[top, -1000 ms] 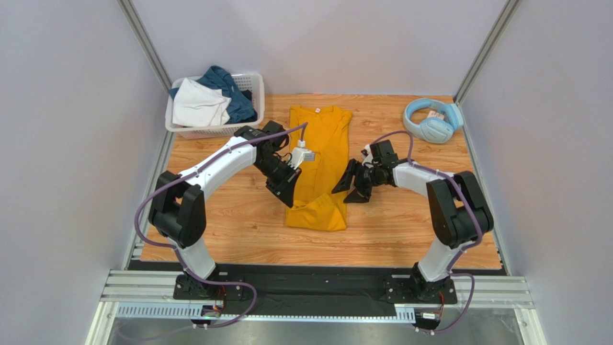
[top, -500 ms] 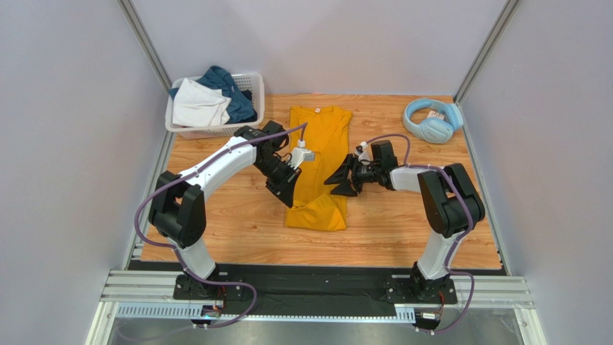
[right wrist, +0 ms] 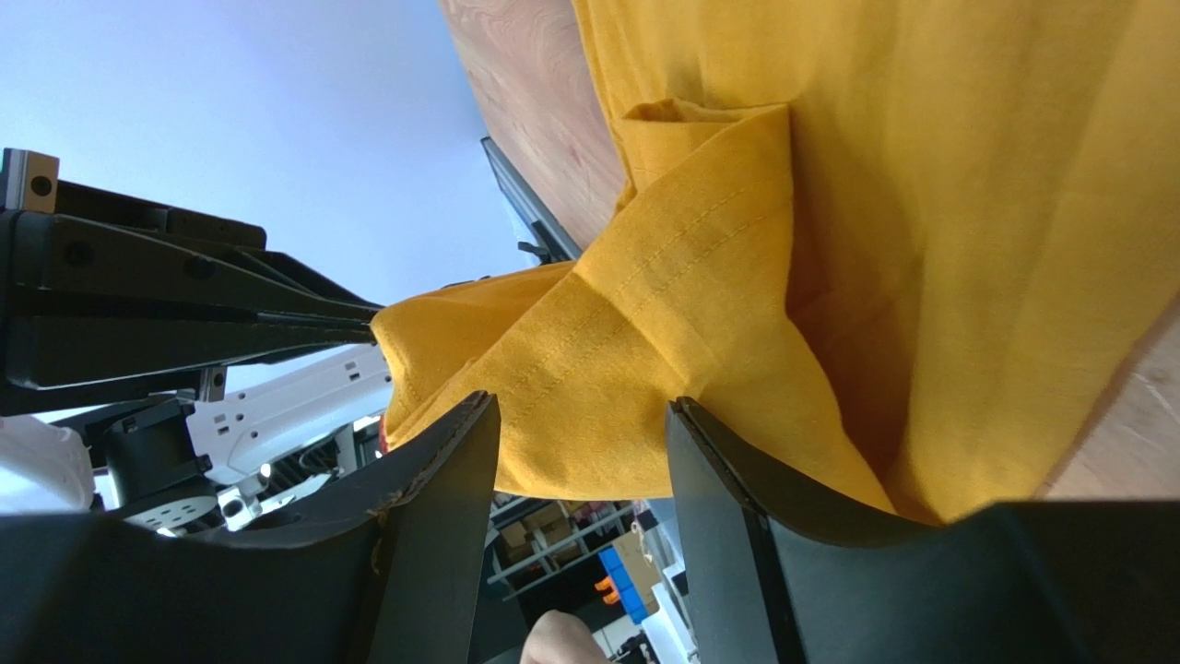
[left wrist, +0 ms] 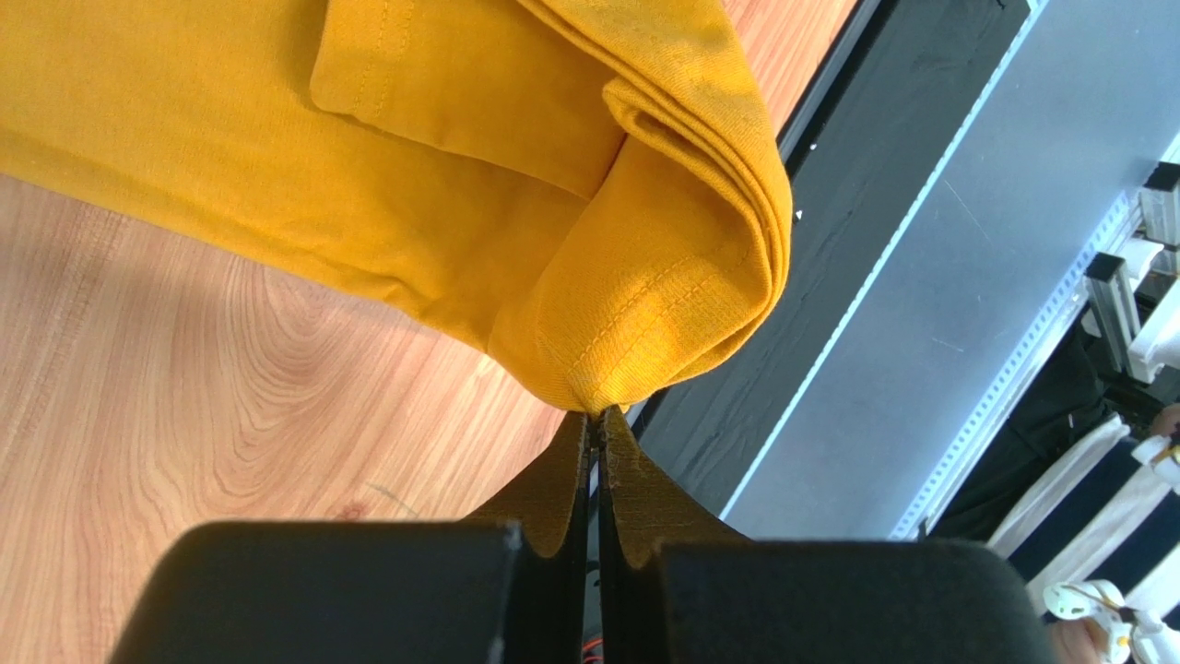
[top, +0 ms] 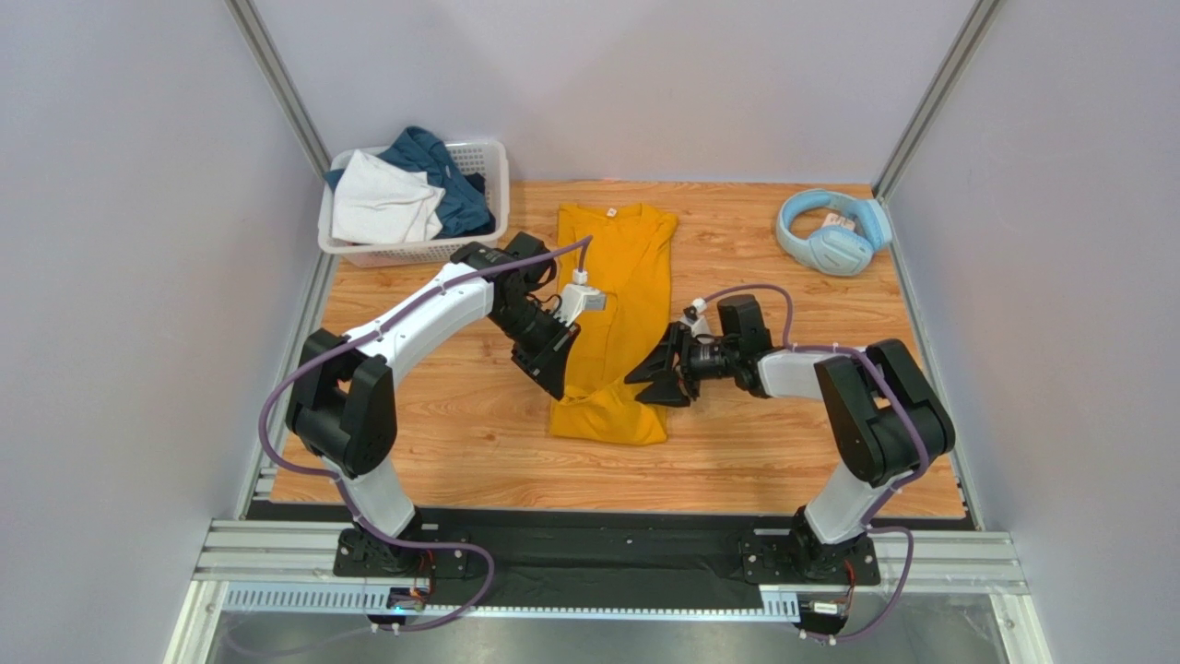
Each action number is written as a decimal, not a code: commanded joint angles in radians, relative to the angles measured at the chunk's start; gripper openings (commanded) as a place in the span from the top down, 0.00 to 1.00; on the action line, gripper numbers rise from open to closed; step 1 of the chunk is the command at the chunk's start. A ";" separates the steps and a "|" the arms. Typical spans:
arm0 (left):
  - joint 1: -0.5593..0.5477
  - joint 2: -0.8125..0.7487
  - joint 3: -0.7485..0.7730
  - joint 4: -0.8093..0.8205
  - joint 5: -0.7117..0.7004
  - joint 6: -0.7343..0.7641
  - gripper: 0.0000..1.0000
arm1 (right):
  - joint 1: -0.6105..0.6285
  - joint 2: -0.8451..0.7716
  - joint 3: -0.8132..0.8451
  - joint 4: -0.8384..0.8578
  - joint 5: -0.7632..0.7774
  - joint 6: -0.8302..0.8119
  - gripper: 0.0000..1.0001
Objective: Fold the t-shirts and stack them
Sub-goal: Fold the tshirt
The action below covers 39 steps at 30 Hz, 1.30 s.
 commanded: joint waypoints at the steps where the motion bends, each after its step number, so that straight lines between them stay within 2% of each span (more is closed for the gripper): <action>1: 0.003 -0.041 0.040 -0.005 0.011 -0.005 1.00 | 0.023 0.002 -0.007 0.108 -0.033 0.043 0.47; 6: 0.003 -0.052 0.037 -0.010 0.016 -0.006 1.00 | 0.008 0.073 0.091 -0.175 0.022 -0.200 0.49; 10: 0.003 -0.054 0.037 -0.011 0.014 -0.005 1.00 | -0.011 0.126 0.113 -0.108 0.002 -0.179 0.50; 14: 0.003 -0.052 0.064 -0.021 0.014 -0.003 1.00 | -0.017 0.166 0.170 -0.128 -0.008 -0.196 0.53; 18: 0.010 -0.034 0.153 -0.036 -0.025 -0.002 1.00 | -0.092 0.090 0.245 -0.174 -0.015 -0.199 0.55; 21: 0.023 0.012 0.241 -0.044 -0.041 -0.002 1.00 | -0.153 -0.010 0.347 -0.296 0.001 -0.246 0.53; 22: 0.034 0.029 0.264 -0.047 -0.042 -0.003 1.00 | -0.166 -0.036 0.384 -0.388 0.017 -0.274 0.53; 25: 0.051 0.136 0.348 -0.059 -0.048 -0.002 1.00 | -0.199 -0.099 0.481 -0.497 0.057 -0.329 0.52; 31: 0.089 0.313 0.442 -0.018 -0.096 -0.015 1.00 | -0.215 -0.139 0.434 -0.479 0.084 -0.320 0.54; 34: 0.129 0.457 0.494 -0.002 -0.124 -0.035 1.00 | -0.215 -0.121 0.377 -0.456 0.081 -0.316 0.56; 39: 0.198 0.494 0.505 0.021 -0.141 -0.066 1.00 | -0.215 -0.105 0.323 -0.432 0.074 -0.322 0.56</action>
